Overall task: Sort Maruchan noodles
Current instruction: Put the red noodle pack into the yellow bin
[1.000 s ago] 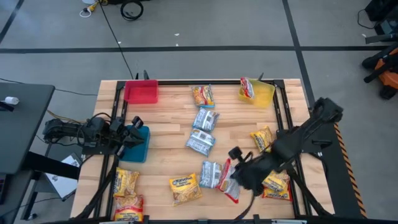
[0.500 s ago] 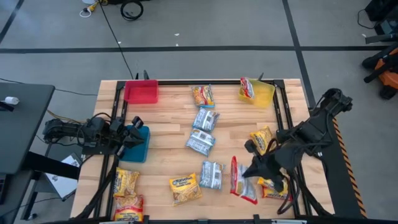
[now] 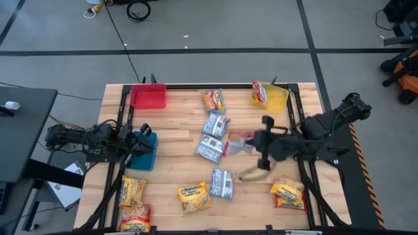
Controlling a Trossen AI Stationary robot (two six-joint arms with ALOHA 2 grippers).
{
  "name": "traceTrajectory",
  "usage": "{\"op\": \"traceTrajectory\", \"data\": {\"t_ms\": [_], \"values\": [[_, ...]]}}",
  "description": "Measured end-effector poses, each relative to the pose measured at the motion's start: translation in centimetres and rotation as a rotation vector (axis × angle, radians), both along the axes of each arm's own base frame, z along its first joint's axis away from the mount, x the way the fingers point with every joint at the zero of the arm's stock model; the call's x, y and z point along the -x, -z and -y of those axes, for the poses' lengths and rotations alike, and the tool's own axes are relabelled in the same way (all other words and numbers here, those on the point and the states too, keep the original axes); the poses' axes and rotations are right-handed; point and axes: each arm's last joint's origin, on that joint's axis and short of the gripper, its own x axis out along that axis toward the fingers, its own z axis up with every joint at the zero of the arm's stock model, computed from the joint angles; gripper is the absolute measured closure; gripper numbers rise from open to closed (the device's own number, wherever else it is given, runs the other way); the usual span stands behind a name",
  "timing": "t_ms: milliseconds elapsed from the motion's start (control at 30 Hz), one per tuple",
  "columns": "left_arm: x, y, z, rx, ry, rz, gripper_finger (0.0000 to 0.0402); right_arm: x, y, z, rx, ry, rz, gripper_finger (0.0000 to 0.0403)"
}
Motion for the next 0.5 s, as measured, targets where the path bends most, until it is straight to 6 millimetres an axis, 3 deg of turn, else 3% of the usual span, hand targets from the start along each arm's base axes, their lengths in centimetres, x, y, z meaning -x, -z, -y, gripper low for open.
{"op": "traceTrajectory", "data": {"t_ms": [167,333,500], "values": [[0.0,0.0,0.0,-0.022,-0.008,0.003,0.0349,-1.4,3.6,1.3,-0.051,0.091,-0.175,0.0401],[0.0,0.0,0.0,-0.024,-0.008,0.004,0.0349,-2.0,10.0,2.5,-0.059,0.182,-0.384,0.0401],[0.0,0.0,0.0,-0.026,-0.009,0.004,0.0349,-2.3,15.2,3.7,-0.08,0.212,-0.468,0.0401]]}}
